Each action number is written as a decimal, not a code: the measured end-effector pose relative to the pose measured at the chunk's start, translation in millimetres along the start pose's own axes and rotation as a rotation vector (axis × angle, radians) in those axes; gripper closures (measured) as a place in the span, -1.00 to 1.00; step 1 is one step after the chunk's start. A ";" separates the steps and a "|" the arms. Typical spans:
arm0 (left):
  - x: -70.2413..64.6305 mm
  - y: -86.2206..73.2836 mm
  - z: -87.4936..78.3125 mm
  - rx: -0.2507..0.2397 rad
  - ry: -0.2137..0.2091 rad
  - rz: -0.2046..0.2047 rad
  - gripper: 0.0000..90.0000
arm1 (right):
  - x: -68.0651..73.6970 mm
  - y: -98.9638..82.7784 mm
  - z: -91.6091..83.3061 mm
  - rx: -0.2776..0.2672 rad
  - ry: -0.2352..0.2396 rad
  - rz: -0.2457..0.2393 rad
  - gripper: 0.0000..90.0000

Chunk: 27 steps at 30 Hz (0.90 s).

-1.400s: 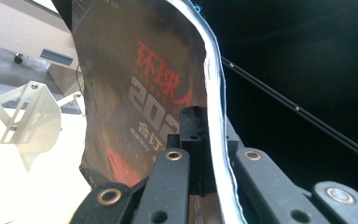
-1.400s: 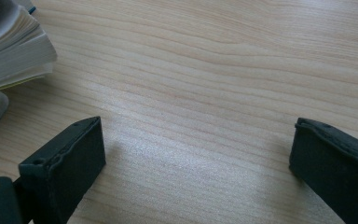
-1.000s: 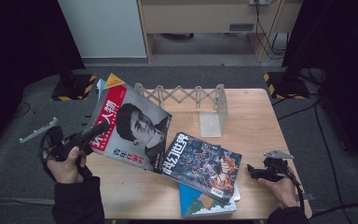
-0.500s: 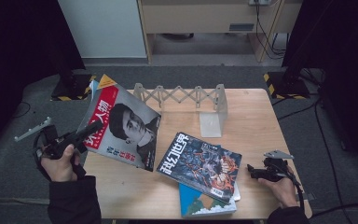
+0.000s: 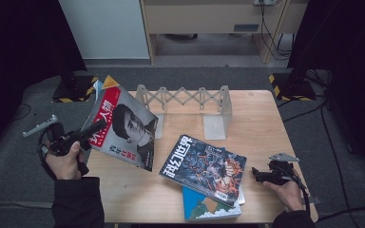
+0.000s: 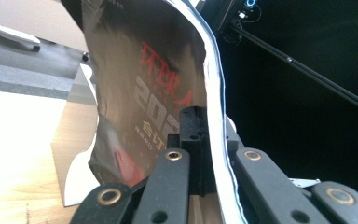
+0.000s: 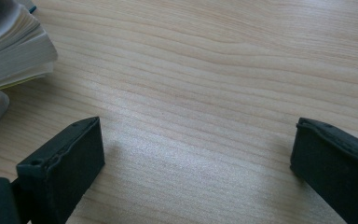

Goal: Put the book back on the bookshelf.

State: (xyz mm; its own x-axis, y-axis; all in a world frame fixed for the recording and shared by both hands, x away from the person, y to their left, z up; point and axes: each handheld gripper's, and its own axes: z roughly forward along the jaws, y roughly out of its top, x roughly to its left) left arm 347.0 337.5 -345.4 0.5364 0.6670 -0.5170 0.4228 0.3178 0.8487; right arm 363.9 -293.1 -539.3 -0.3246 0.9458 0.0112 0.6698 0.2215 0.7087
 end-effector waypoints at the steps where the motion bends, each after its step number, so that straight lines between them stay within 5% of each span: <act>1: 0.3 0.9 1.1 -0.001 0.002 0.001 0.92 | -0.1 0.0 0.0 0.000 0.000 0.000 -0.94; 17: 6.8 11.8 26.4 0.015 0.064 0.057 0.92 | 0.3 0.4 0.8 0.008 0.004 -0.004 -0.99; 27: 8.3 22.5 55.3 0.067 0.154 0.105 0.92 | 0.3 0.4 0.9 0.007 0.004 -0.005 -0.99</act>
State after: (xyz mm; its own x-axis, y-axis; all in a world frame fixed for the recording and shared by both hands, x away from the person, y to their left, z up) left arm 401.4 313.0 -336.8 0.4641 0.7912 -0.3982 0.4207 0.1987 0.8852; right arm 364.7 -292.6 -539.6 -0.3305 0.9438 0.0100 0.6725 0.2280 0.7040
